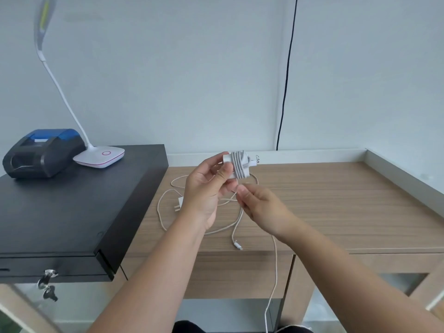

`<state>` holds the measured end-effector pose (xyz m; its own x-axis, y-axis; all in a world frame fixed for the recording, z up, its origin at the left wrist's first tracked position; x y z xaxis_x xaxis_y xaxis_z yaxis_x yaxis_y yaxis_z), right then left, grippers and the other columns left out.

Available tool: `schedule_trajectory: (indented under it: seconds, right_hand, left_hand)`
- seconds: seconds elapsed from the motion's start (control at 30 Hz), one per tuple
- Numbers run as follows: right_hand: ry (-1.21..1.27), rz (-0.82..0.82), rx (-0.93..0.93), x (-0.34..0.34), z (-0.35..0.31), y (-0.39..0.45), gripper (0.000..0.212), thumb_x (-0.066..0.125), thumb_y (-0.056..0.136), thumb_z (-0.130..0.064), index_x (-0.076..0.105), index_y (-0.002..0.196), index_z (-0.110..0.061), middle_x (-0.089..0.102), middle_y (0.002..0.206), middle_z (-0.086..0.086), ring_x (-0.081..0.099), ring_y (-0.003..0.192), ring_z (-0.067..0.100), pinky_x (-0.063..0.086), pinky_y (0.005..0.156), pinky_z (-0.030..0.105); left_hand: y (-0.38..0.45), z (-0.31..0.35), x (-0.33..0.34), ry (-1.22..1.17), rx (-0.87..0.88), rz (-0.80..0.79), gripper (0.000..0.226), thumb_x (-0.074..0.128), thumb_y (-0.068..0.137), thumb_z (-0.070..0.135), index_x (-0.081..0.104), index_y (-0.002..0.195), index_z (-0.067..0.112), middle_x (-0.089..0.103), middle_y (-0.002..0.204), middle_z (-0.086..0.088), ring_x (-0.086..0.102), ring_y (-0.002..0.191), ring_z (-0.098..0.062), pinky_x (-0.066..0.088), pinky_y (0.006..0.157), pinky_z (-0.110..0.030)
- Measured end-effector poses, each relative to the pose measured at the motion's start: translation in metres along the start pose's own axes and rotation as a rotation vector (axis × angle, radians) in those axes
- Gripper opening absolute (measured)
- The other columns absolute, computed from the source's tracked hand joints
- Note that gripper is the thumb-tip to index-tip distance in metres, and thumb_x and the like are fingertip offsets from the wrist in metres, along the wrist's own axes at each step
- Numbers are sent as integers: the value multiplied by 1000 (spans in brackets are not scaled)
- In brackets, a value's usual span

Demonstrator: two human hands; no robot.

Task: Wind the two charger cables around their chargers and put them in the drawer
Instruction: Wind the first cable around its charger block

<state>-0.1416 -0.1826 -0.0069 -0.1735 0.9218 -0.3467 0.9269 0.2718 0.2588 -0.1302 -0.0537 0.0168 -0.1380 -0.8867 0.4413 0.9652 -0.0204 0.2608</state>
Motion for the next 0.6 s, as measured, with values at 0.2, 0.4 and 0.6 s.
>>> schedule_trajectory:
  seconds: [0.2, 0.4, 0.6]
  right_hand:
    - [-598, -57, -175, 0, -19, -17, 17, 41, 100, -20, 46, 83, -18, 51, 64, -5, 48, 61, 23, 41, 62, 40]
    - [-787, 16, -270, -38, -40, -7, 16, 48, 96, -22, 60, 88, -15, 57, 62, -4, 52, 62, 25, 44, 59, 37]
    - [-838, 16, -363, -53, -41, 2, 20, 52, 95, -34, 59, 82, -20, 48, 52, -9, 46, 51, 10, 41, 51, 31]
  left_hand:
    - [8, -14, -16, 277, 33, 156, 21, 76, 80, 21, 68, 100, 25, 63, 88, -5, 61, 70, -13, 46, 60, -22]
    - [0, -15, -18, 563, 123, 32, 25, 78, 80, 20, 68, 99, 32, 60, 87, 1, 61, 69, -10, 51, 69, -23]
    - [-5, 1, -14, 813, 138, -182, 25, 79, 79, 25, 67, 94, 42, 56, 82, 11, 51, 61, -4, 50, 69, -30]
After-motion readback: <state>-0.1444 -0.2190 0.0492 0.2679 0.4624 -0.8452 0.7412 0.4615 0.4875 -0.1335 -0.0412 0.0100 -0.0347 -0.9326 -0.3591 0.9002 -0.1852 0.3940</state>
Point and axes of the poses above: each hand's wrist, its own y-axis towards the middle knuckle, its own x-axis out of the palm, z = x × y, the point moved 3 cm from there along y, towards the middle knuckle
